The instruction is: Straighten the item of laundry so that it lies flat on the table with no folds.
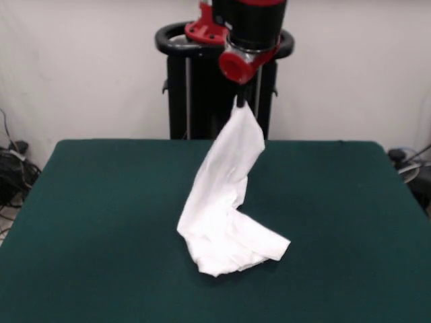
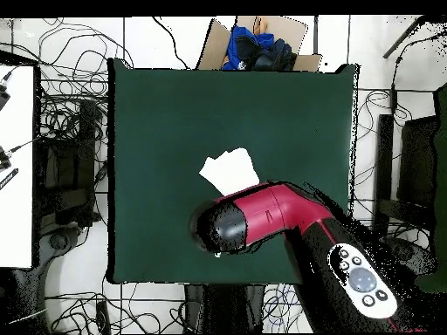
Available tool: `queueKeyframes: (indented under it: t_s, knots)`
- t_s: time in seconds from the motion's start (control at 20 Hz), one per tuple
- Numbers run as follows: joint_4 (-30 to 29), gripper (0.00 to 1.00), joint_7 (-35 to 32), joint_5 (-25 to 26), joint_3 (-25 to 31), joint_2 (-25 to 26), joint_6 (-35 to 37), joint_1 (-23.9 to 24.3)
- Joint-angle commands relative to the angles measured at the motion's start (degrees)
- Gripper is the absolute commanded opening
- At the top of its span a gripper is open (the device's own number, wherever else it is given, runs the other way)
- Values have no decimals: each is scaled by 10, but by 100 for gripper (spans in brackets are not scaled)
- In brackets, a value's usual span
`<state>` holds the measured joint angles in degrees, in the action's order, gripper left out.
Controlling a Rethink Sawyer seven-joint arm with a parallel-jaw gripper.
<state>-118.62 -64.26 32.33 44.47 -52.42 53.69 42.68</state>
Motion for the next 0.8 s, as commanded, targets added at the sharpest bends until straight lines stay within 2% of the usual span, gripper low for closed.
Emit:
queueKeyframes:
  t_s: [0.05,0.4,0.8]
  knots:
    - [-4,0,-87,78,-89,69,-12,-32]
    - [55,0,-104,146,-158,112,65,-87]
    - [96,0,-99,167,-205,141,64,-116]
